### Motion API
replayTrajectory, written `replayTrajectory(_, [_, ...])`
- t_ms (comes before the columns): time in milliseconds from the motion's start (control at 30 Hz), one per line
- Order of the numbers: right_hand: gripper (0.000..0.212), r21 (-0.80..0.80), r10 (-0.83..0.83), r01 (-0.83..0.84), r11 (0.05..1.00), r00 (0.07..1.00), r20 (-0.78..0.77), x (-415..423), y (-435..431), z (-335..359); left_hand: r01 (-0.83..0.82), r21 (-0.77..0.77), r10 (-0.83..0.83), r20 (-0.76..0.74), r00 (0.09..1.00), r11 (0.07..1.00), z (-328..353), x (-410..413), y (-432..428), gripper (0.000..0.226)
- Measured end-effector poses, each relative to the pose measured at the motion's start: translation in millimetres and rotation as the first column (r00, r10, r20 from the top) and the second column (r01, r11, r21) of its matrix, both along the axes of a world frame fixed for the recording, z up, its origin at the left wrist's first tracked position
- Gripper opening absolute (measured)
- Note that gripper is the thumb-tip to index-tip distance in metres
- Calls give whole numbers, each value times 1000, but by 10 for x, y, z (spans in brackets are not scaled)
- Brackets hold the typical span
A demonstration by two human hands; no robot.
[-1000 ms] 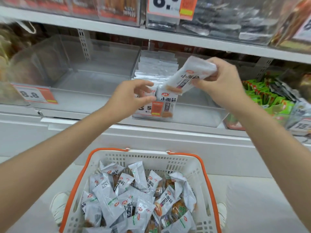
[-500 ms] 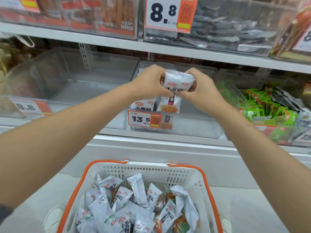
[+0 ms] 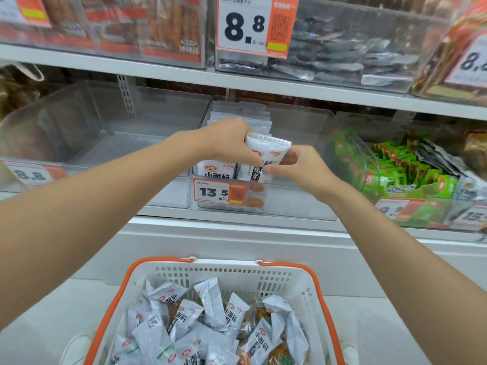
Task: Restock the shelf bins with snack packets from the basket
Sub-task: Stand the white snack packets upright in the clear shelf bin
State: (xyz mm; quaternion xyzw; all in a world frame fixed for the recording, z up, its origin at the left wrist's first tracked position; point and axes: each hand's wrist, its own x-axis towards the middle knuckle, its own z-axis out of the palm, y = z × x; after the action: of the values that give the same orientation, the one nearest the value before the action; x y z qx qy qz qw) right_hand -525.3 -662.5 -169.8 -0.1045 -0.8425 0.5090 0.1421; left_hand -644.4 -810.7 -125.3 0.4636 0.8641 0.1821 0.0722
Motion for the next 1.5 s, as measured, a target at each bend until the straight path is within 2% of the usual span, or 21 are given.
replayTrajectory(133, [18, 42, -11, 12, 999, 1000, -18, 3, 6, -24, -9, -33, 12, 65, 998, 999, 60, -74, 29, 32])
replayTrajectory(233, [13, 200, -128, 128, 971, 992, -11, -37, 25, -50, 8, -83, -1, 82, 997, 997, 98, -107, 57, 30])
replayTrajectory(267, [14, 197, -130, 124, 973, 991, 14, -44, 31, -49, 12, -99, -3, 88, 996, 995, 109, -115, 60, 29])
replayTrajectory(400, [13, -35, -24, 30, 999, 985, 170, -67, 70, -25, 20, -135, -10, 81, 997, 991, 109, -147, 74, 30])
replayTrajectory(467, [9, -6, -30, 32, 999, 974, 224, -99, 106, -14, 28, -150, -19, 65, 998, 988, 82, -152, 89, 30])
replayTrajectory(567, [17, 53, -24, 7, 999, 944, 330, -137, 122, -18, 45, -198, -40, 28, 999, 979, 12, -130, 97, 34])
replayTrajectory(667, [18, 53, 4, -27, 998, 922, 387, -156, 79, -23, 48, -232, -46, 11, 999, 972, -72, -116, 92, 59])
replayTrajectory(700, [15, 50, 5, -27, 998, 921, 391, -165, 68, -23, 44, -237, -42, 13, 999, 971, -77, -123, 82, 61])
replayTrajectory(767, [13, 17, 21, -29, 999, 926, 377, -163, 77, -29, 42, -228, -32, 47, 998, 973, -81, -176, 85, 37])
replayTrajectory(800, [19, 4, 30, -33, 999, 931, 364, -145, 90, -27, 39, -212, -26, 65, 998, 976, -80, -207, 94, 34])
replayTrajectory(867, [31, 10, 33, -38, 999, 938, 344, -88, 127, -17, 43, -189, -33, 56, 998, 981, -51, -208, 93, 37])
replayTrajectory(967, [33, 13, 15, -20, 1000, 951, 309, -20, 175, -14, 54, -193, -52, 18, 998, 980, 3, -148, 91, 39])
replayTrajectory(1067, [38, -109, -36, 67, 992, 963, 268, -12, 202, -33, 50, -245, -52, -2, 999, 968, 77, -105, 134, 58])
replayTrajectory(1167, [43, -202, -39, 99, 974, 959, 280, -31, 209, -25, 52, -279, -64, -36, 997, 959, 97, -114, 231, 46])
replayTrajectory(1300, [42, -237, -25, 92, 967, 962, 272, -25, 228, -29, 59, -331, -96, -96, 991, 942, 13, -101, 296, 38])
replayTrajectory(1367, [44, -215, -34, 89, 972, 968, 250, -5, 226, -60, 49, -354, -96, -118, 988, 934, -34, -81, 275, 38])
replayTrajectory(1433, [44, -80, -90, 109, 991, 973, 211, 18, 208, -80, 43, -359, -97, -136, 986, 933, -69, -60, 265, 40])
replayTrajectory(1500, [32, 8, -98, 98, 995, 977, 191, 20, 211, -109, 41, -370, -109, -163, 981, 928, -89, -8, 254, 49])
